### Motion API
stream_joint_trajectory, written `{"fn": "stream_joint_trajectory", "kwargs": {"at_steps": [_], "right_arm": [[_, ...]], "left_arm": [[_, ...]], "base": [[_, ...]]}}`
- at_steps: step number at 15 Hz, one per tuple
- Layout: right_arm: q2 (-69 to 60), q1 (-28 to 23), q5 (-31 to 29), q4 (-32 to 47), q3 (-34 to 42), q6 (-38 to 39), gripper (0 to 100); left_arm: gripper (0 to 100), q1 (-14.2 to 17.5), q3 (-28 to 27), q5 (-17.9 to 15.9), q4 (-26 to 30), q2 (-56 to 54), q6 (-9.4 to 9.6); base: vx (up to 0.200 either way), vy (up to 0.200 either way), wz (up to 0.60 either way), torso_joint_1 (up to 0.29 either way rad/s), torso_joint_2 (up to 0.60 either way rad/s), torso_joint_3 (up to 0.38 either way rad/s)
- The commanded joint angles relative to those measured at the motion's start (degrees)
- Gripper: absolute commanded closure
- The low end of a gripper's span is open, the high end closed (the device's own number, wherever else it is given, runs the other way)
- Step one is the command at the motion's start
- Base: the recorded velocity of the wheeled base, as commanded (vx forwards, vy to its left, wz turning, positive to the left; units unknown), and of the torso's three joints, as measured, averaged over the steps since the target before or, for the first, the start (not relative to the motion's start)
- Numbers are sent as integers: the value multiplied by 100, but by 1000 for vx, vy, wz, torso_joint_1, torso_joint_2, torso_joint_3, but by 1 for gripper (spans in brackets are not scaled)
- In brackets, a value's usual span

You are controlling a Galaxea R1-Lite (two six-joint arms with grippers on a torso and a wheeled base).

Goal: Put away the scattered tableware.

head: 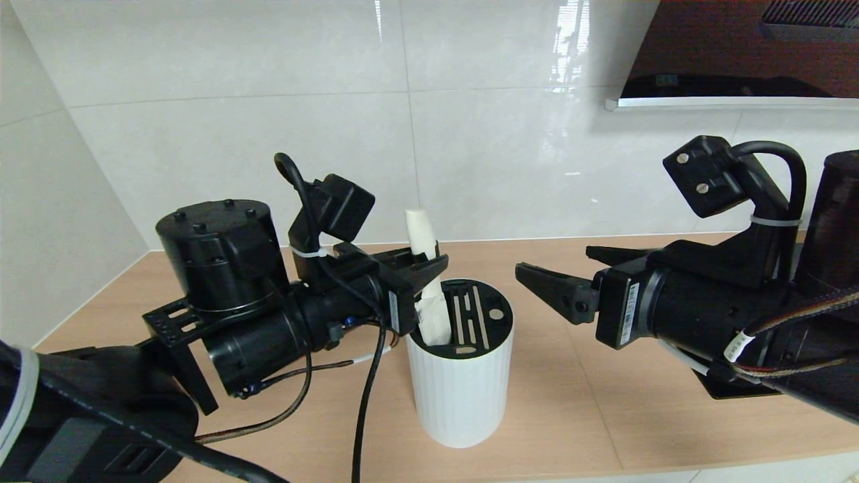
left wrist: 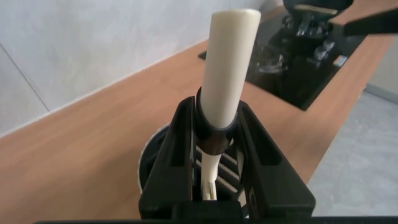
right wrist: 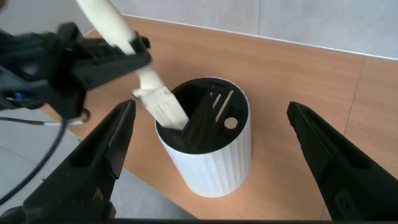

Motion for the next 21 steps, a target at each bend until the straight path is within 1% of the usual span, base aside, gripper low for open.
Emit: {"fn": "stream_joint_trajectory", "kwargs": {"at_steps": [1,2,4,10,13,15,19,21], "right_arm": [[23,2,1,-1,1,1,0],[23,2,1,-1,1,1,0],[23,2,1,-1,1,1,0],[23,2,1,-1,10,1,0],[23,2,1,-1,10,1,0],[32,2,1,-1,10,1,0],[41,2,1,-1,10,1,0],[50,2,1,-1,10,1,0]], "left_arm": [[100,-18,12,72,0,144,1],[100,-36,12,204,0,196,1],[100,-71,12,300,-26,328,-8],[100,-80,21,318,-26,486,-8],[100,-133,30,467,-35,662,-8],[100,-185,65,467,-26,680,-8],[100,-194,73,485,-26,724,-8],[100,-194,56,581,-26,724,-8]], "base": [[0,0,0,0,0,0],[0,0,0,0,0,0],[0,0,0,0,0,0],[0,0,0,0,0,0],[0,0,0,0,0,0],[0,0,0,0,0,0],[0,0,0,0,0,0],[0,0,0,0,0,0]]}}
